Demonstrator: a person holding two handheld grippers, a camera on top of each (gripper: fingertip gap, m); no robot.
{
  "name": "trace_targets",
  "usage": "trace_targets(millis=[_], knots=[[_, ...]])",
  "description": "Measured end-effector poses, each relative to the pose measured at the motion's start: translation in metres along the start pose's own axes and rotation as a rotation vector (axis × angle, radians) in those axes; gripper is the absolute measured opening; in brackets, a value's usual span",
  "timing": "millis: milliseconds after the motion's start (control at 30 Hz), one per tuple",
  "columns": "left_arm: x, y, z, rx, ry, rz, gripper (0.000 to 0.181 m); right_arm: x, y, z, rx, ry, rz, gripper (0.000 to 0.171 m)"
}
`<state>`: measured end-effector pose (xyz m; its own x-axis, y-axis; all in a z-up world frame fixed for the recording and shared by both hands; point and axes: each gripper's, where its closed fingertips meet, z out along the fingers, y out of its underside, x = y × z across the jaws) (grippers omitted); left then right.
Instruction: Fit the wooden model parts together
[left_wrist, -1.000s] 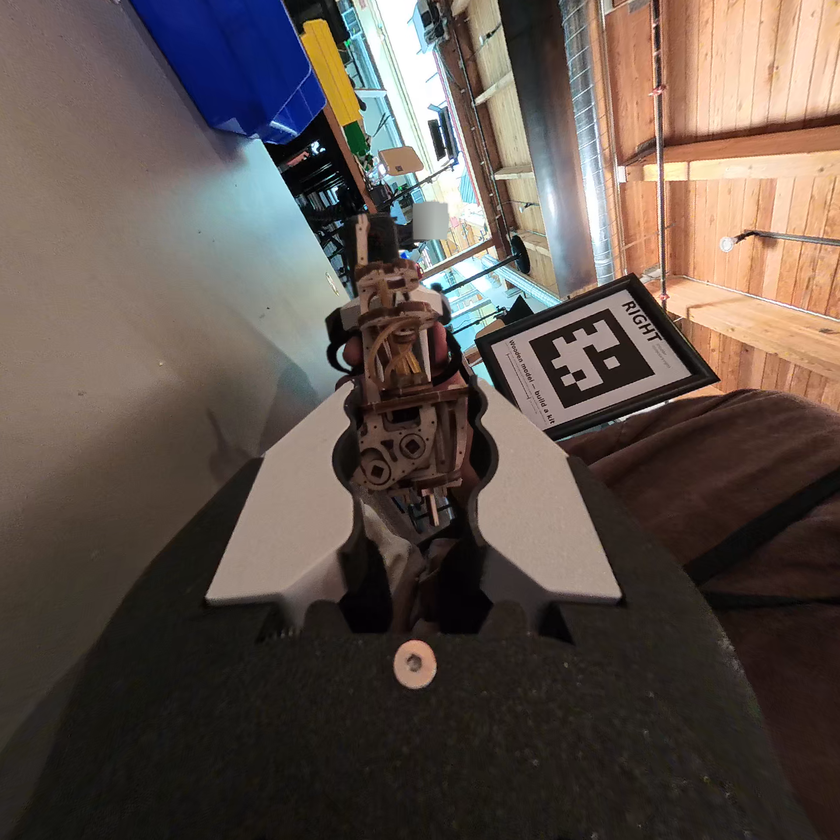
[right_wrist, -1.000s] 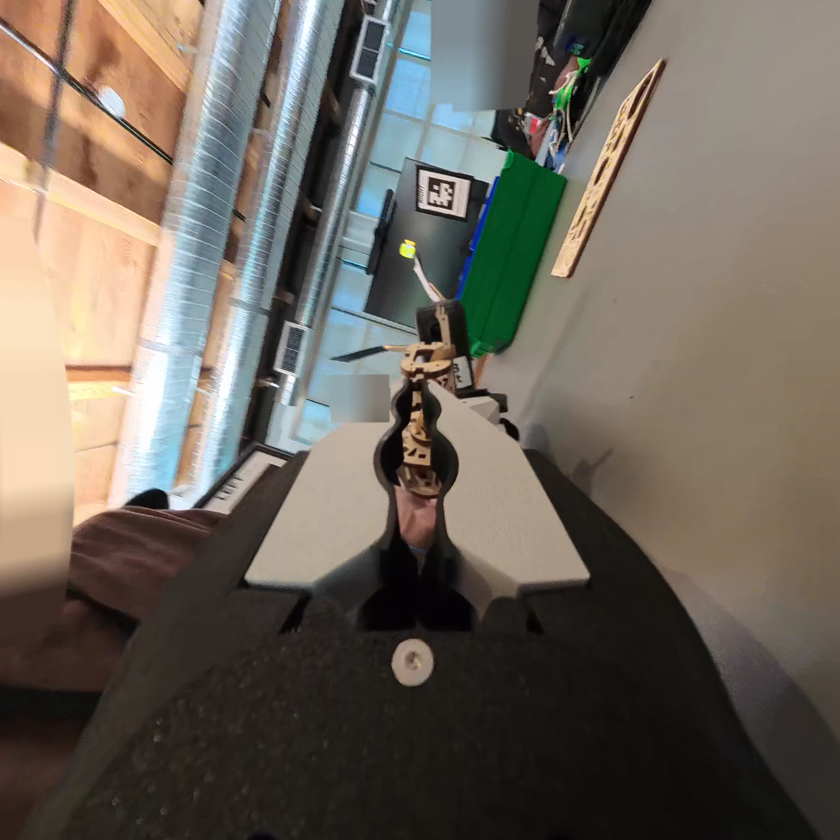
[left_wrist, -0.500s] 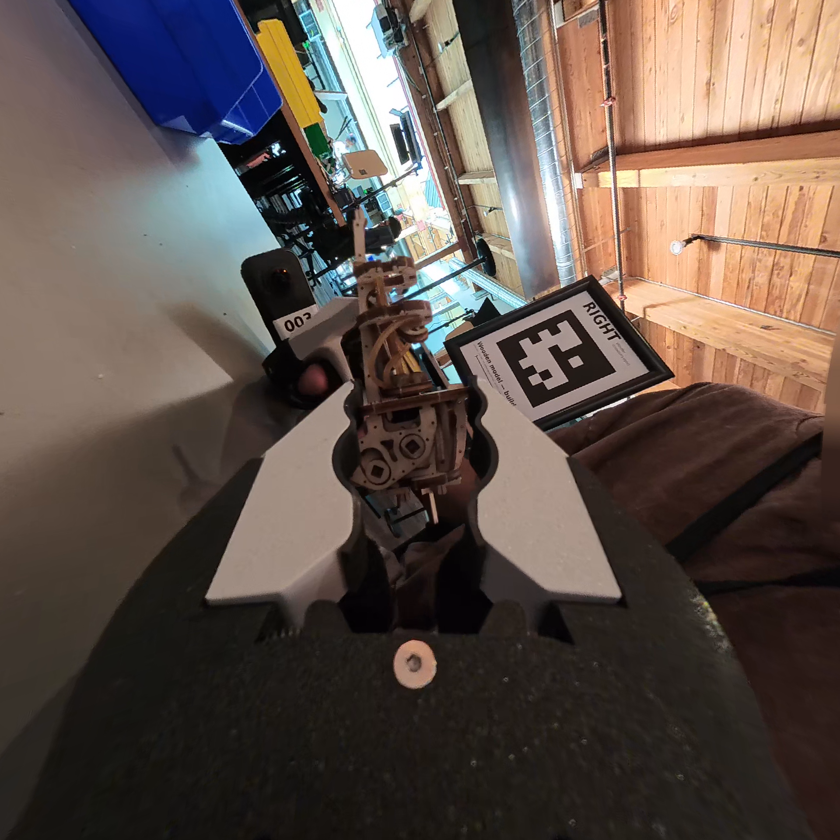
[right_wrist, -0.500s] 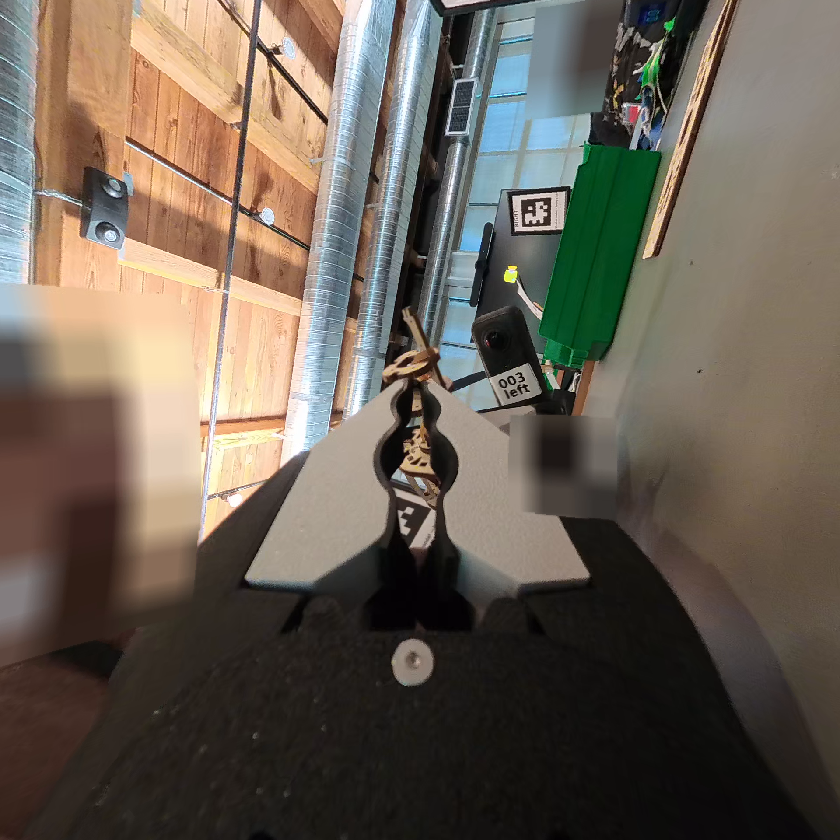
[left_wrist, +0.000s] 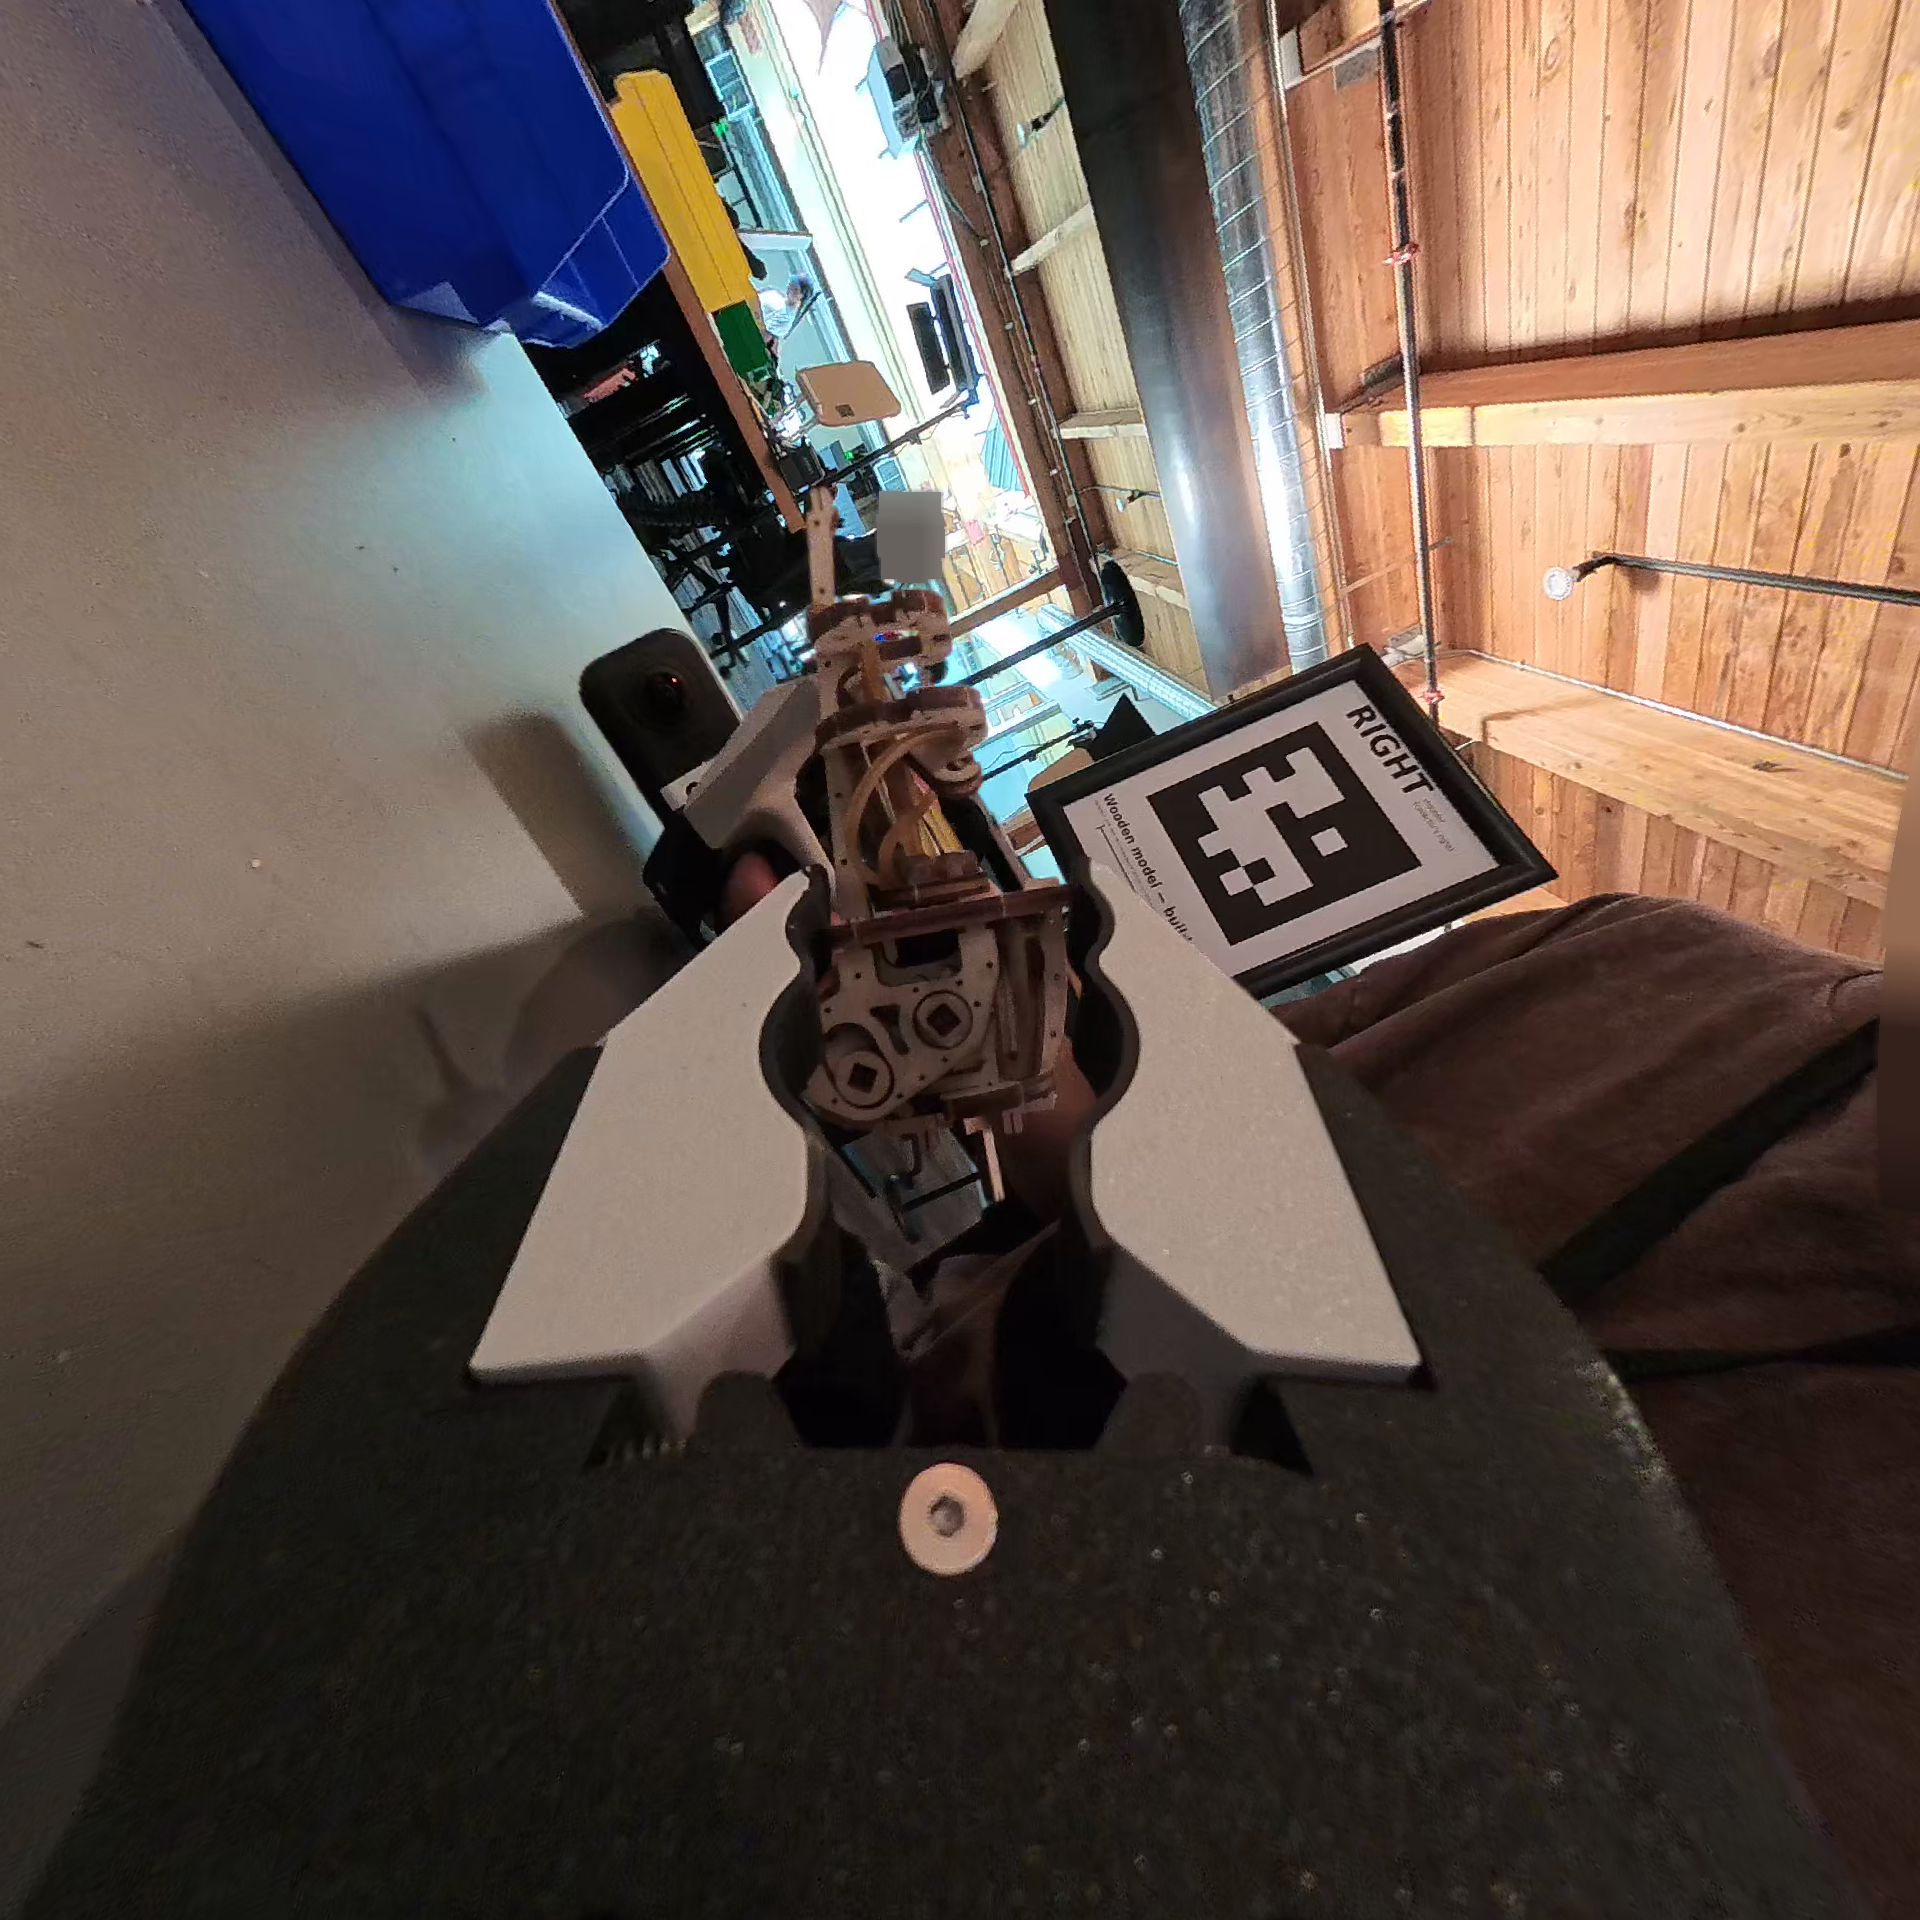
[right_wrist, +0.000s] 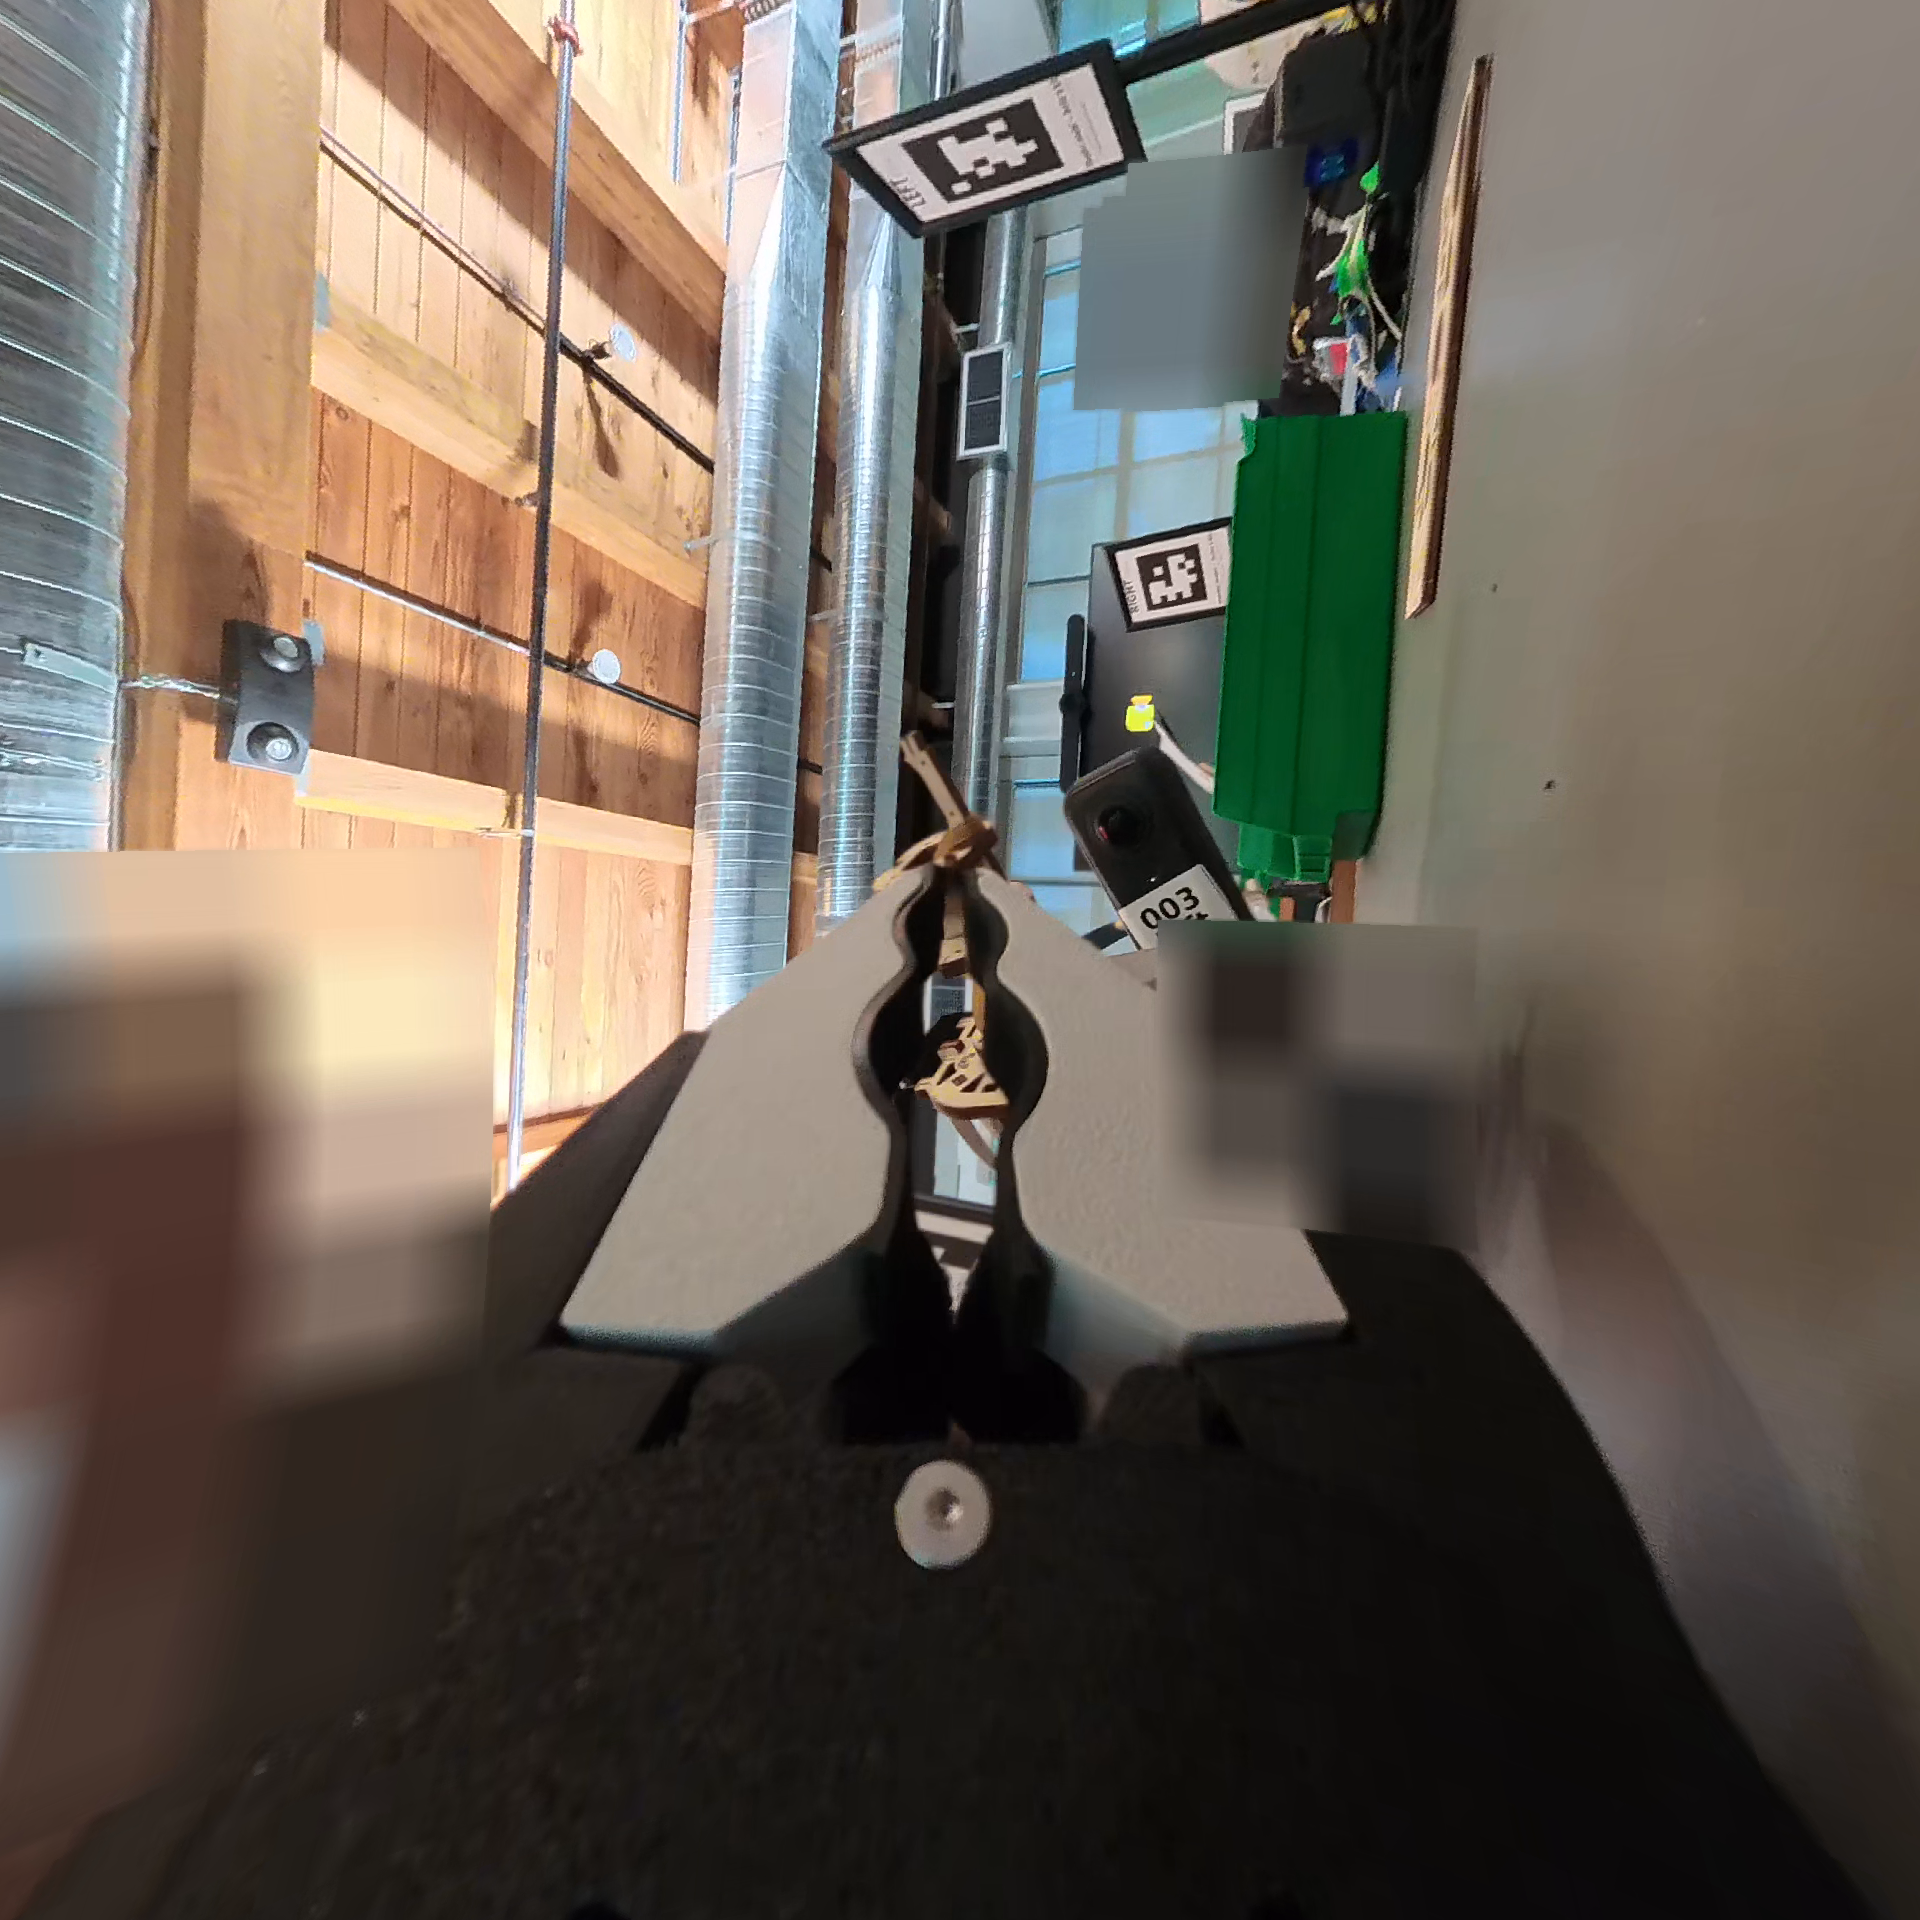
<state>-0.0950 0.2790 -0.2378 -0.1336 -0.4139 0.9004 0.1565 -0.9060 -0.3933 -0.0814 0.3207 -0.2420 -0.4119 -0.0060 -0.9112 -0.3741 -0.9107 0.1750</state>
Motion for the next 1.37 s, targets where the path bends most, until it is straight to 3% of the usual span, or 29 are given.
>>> trace_targets(millis=[33,667,933,1367], knots=[[0.001,-0.001,0.0,0.006,0.01,-0.01,0.043,-0.001,0.0,0.001,0.009,0.006,-0.006,0.001],[0.0,0.008,-0.001,-0.066,0.041,-0.076,0.043,0.005,-0.001,0.005,-0.132,0.089,-0.162,0.002],[-0.002,0.006,-0.004,-0.064,0.048,-0.112,0.043,0.003,-0.002,0.006,-0.181,0.139,-0.343,0.002],[0.004,0.007,-0.004,-0.083,0.065,-0.081,0.043,0.003,-0.001,0.007,-0.154,-0.006,-0.003,0.002]])
